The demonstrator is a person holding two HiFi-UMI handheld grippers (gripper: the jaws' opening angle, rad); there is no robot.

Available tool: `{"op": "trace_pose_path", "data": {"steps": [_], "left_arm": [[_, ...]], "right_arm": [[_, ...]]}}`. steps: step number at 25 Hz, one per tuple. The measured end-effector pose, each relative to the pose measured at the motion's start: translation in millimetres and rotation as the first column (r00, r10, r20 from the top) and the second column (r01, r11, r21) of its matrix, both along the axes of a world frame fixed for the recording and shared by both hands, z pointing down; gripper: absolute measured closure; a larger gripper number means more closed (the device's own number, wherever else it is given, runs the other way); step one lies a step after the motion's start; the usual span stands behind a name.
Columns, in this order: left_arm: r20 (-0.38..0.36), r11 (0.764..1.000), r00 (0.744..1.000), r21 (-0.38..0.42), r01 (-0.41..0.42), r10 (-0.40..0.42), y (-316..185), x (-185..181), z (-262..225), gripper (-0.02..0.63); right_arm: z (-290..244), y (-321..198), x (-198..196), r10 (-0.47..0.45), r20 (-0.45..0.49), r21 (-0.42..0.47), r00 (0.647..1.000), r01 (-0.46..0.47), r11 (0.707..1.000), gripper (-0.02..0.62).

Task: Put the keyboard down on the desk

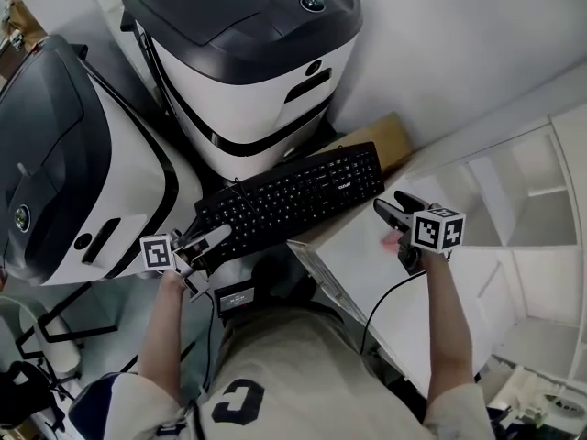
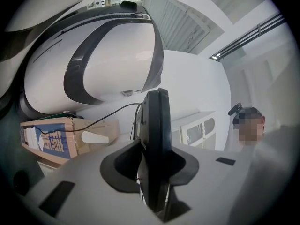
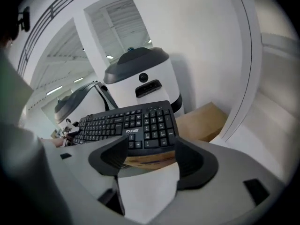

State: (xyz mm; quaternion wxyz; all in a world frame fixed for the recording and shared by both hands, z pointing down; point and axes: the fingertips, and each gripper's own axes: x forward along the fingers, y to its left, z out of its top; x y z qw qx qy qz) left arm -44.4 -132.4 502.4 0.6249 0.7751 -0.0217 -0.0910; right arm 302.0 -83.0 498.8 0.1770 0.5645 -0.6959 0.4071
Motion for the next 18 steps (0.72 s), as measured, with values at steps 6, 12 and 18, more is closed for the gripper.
{"op": "trace_pose_path", "data": {"steps": [6, 12, 18], "left_arm": [[-0.019, 1.000, 1.000, 0.007, 0.003, -0.003, 3.5, -6.9, -4.2, 0.508], [-0.033, 1.000, 0.999, 0.020, -0.007, 0.007, 8.4, -12.1, -9.4, 0.505], [-0.064, 0.998, 0.997, 0.050, -0.037, 0.040, 13.4, -15.9, -17.4, 0.503]], "right_arm": [[17.2, -15.7, 12.0, -0.039, 0.152, -0.045, 0.988, 0.046, 0.998, 0.237], [21.9, -26.4, 24.3, -0.024, 0.257, -0.048, 0.966, 0.038, 0.998, 0.230], [18.9, -38.9, 9.6, -0.092, 0.357, -0.039, 0.930, 0.113, 0.993, 0.230]]}}
